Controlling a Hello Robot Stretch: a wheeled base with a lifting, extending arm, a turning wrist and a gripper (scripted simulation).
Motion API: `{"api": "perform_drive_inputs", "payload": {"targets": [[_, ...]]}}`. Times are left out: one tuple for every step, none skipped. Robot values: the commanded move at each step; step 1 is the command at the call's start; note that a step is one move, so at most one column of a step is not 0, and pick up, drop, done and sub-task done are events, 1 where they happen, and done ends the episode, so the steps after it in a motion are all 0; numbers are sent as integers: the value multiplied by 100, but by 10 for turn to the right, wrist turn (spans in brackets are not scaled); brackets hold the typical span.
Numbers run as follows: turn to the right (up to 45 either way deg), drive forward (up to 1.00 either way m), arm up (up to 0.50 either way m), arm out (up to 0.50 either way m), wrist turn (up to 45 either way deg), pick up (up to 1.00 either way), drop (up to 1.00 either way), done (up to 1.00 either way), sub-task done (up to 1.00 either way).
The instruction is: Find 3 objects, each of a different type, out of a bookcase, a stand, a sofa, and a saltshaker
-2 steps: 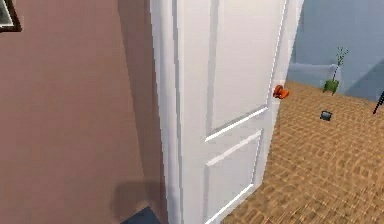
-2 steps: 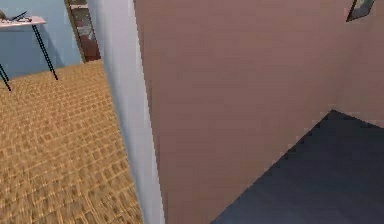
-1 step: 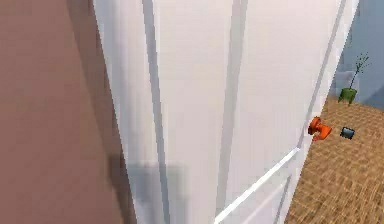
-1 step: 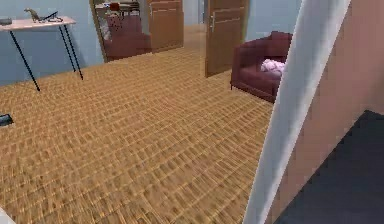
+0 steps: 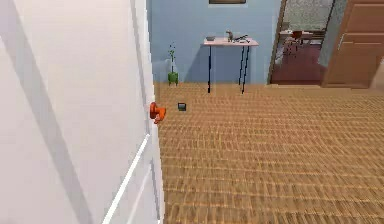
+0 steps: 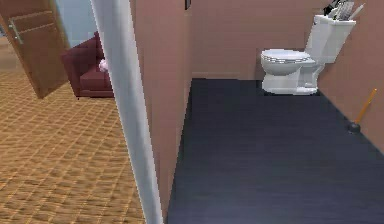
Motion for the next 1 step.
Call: {"api": "perform_drive_inputs", "payload": {"targets": [[360,0,0,0,0,0,0,0,0]]}}
